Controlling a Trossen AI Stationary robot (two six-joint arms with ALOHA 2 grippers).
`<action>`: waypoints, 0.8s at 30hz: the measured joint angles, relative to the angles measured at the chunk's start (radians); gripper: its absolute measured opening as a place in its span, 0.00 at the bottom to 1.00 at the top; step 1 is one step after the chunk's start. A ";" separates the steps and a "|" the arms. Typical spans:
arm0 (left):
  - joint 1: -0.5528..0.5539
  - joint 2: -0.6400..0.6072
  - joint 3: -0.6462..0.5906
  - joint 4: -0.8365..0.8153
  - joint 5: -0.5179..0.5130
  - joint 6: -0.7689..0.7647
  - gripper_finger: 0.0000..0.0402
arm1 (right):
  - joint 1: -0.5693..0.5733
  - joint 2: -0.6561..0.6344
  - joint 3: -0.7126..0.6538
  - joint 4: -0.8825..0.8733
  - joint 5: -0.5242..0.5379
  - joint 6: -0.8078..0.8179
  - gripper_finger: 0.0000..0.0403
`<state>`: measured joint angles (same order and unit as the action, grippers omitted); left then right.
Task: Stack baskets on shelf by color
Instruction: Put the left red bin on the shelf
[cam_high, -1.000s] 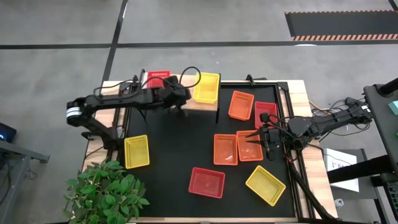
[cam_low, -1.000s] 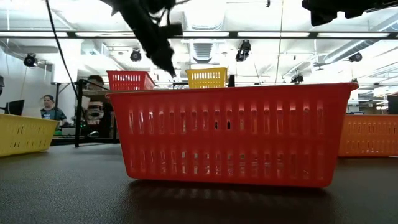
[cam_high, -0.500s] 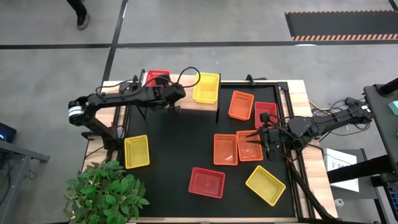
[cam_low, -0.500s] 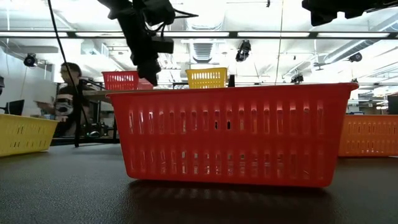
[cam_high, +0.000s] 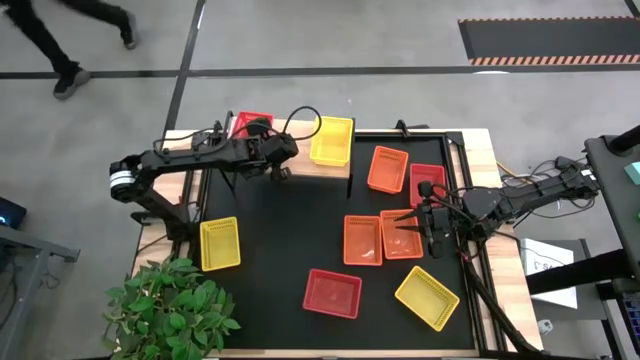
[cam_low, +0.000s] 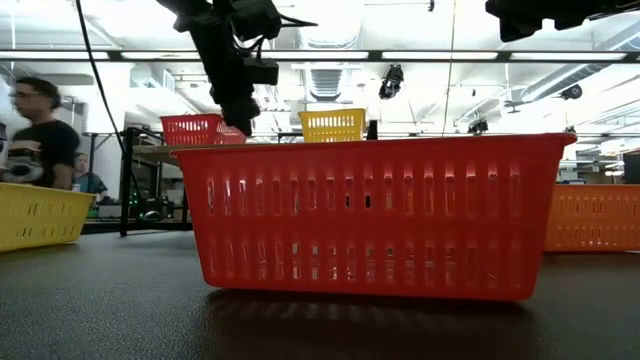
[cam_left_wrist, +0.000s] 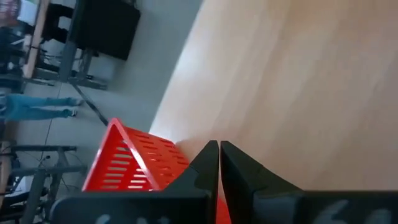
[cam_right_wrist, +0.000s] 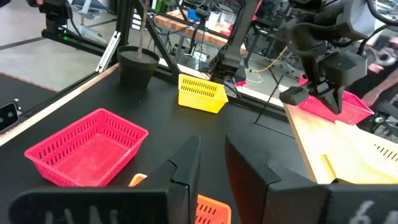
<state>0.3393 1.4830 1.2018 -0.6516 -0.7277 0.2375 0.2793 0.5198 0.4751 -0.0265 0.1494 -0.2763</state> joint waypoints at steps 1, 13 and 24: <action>0.002 0.000 0.000 0.004 -0.017 -0.003 0.00 | 0.000 0.000 0.000 0.000 0.000 0.002 0.16; 0.041 0.000 -0.014 0.023 -0.075 -0.074 0.00 | 0.000 0.000 0.000 0.000 0.000 0.007 0.16; 0.021 -0.014 -0.009 0.034 -0.118 -0.069 0.00 | 0.000 0.000 0.000 0.000 0.000 0.006 0.16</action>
<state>0.3598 1.4691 1.1931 -0.6174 -0.8457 0.1684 0.2794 0.5198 0.4751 -0.0266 0.1497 -0.2699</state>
